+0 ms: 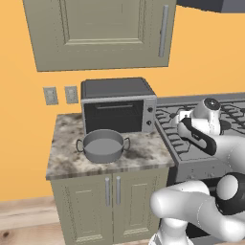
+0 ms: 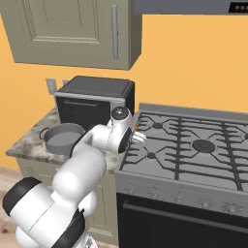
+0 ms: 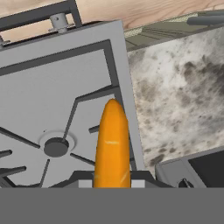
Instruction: Turn on the sink faucet. Then move the carrot from the counter to the sink. Turn off the sink. Move the vegetable from the sink to the pot next to the stove. Finally move the pot to the rear left burner.
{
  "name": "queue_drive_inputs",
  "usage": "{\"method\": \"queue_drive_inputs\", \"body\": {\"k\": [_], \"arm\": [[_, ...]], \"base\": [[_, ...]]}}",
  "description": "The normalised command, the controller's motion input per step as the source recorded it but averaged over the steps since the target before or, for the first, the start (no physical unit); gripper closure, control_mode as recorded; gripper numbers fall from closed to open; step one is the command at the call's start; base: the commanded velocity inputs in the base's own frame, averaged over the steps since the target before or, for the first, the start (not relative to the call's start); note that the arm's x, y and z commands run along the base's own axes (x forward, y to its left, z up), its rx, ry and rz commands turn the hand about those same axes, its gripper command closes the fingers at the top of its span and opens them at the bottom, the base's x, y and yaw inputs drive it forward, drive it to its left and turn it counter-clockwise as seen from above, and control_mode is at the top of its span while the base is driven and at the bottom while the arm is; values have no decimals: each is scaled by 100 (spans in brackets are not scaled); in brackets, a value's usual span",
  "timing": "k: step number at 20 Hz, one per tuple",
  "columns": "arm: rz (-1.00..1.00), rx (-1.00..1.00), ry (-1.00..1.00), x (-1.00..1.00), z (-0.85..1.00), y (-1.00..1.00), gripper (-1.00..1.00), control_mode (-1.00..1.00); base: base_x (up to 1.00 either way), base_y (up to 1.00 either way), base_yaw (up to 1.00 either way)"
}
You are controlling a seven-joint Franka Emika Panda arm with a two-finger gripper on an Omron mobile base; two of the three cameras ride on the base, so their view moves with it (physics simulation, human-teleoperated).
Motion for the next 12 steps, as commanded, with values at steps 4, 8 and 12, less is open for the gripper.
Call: {"method": "queue_drive_inputs", "body": {"k": [4, 8, 12], "arm": [[0, 0, 0, 0, 0, 0, 100, 100], [0, 0, 0, 0, 0, 0, 100, 100], [0, 0, -2, -10, 0, 0, 100, -100]], "base": [[25, -2, 0], [7, 0, 0], [0, 0, 0]]}}
